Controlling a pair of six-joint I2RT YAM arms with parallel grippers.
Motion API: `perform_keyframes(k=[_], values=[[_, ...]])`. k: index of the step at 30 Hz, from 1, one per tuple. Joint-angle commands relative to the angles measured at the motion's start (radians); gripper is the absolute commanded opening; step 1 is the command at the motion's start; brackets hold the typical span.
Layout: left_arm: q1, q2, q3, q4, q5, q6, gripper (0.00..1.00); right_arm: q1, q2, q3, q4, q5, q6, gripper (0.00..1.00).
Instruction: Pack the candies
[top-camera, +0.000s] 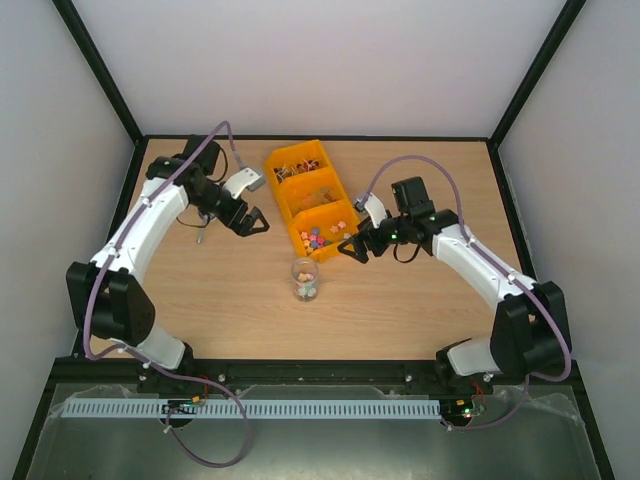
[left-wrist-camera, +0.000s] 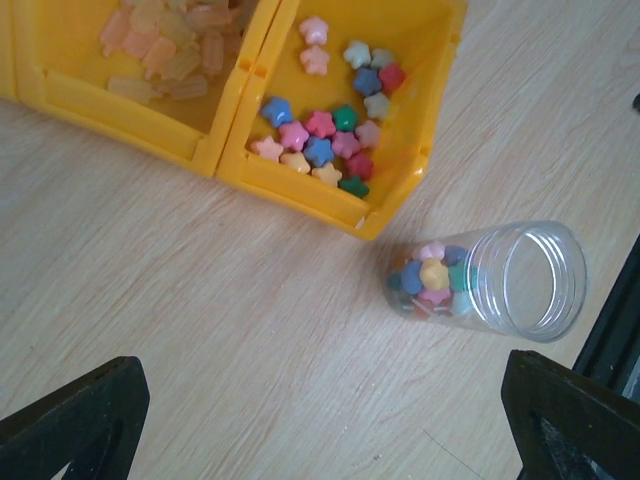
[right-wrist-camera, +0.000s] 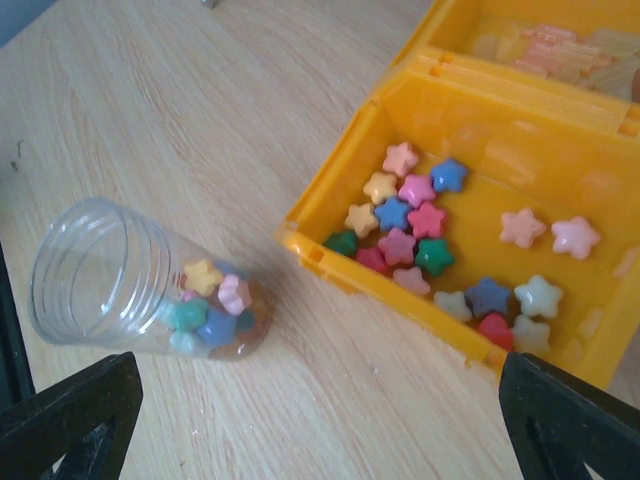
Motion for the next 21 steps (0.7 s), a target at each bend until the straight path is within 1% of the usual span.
perform_keyframes(k=[1, 3, 5, 8, 9, 12, 16, 18, 21], values=[[0.004, -0.052, -0.033, 0.064, 0.06, -0.01, 1.0, -0.001, -0.085, -0.131, 0.157, -0.039, 0.028, 0.99], [-0.001, -0.029, -0.049, 0.092, 0.094, -0.018, 0.99, 0.003, -0.139, -0.218, 0.24, -0.07, -0.011, 0.99], [-0.007, 0.005, -0.05, 0.093, 0.162, -0.004, 1.0, 0.007, -0.171, -0.284, 0.336, -0.076, -0.039, 0.99], [-0.03, 0.024, -0.087, 0.145, 0.218, -0.006, 0.99, 0.009, -0.166, -0.335, 0.423, -0.106, -0.038, 0.99], [-0.049, 0.021, -0.107, 0.165, 0.214, -0.011, 0.98, 0.01, -0.154, -0.337, 0.43, -0.131, -0.033, 1.0], [-0.112, 0.002, -0.167, 0.213, 0.18, -0.034, 0.94, 0.043, -0.127, -0.359, 0.467, -0.164, -0.025, 0.97], [-0.181, -0.031, -0.259, 0.273, 0.168, -0.087, 0.9, 0.12, -0.103, -0.385, 0.485, -0.134, -0.091, 0.95], [-0.215, -0.027, -0.276, 0.281, 0.146, -0.097, 0.86, 0.143, -0.087, -0.398, 0.523, -0.129, -0.105, 0.93], [-0.221, -0.004, -0.265, 0.28, 0.145, -0.115, 0.79, 0.178, -0.061, -0.405, 0.571, -0.12, -0.123, 0.92]])
